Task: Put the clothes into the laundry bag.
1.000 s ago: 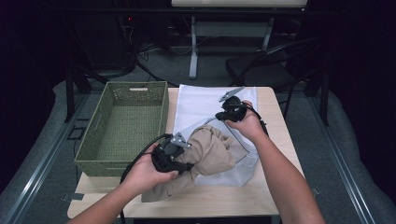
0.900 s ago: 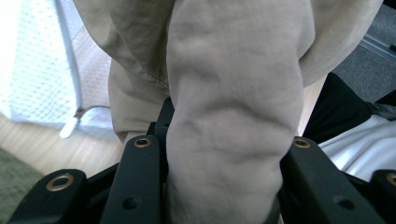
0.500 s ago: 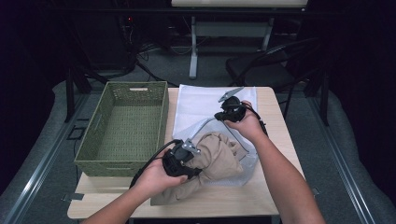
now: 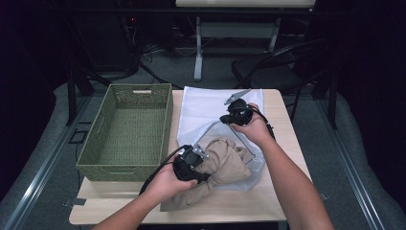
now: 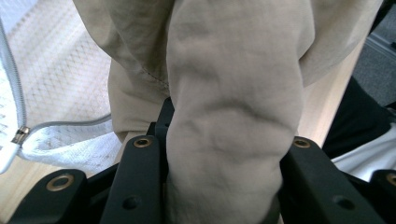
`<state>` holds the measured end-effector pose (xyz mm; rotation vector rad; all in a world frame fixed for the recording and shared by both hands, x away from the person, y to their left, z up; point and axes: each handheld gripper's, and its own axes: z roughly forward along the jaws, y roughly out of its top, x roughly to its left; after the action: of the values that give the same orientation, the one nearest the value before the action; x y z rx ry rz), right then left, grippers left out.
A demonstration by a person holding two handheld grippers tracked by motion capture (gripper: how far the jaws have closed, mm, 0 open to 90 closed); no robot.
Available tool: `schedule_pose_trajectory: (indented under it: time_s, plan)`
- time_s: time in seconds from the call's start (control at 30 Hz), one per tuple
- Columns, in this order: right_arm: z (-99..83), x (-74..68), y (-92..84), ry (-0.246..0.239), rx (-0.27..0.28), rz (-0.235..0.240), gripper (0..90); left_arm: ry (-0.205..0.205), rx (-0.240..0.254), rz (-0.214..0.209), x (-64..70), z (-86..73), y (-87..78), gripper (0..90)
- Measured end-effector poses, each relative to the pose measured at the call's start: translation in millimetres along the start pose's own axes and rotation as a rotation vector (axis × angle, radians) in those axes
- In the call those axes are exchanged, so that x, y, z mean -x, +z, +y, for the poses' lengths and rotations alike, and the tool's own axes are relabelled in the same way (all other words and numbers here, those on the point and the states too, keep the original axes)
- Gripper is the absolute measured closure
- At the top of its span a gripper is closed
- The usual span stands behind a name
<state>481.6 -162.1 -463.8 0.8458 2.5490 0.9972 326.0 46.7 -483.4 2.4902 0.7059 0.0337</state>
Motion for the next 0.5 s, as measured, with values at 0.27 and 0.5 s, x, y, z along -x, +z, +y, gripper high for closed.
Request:
schedule_pose_trajectory:
  time_s: [0.27,0.5]
  plan:
    - [1.3,-6.0,-4.5,-0.020,0.013,0.014,88.8,-0.041,-0.022,0.024,-9.4,-7.2,16.7,63.6]
    - [4.0,-13.4,-10.7,-0.038,0.026,0.020,88.8,-0.067,-0.043,0.025,-14.4,-14.3,27.9,63.6]
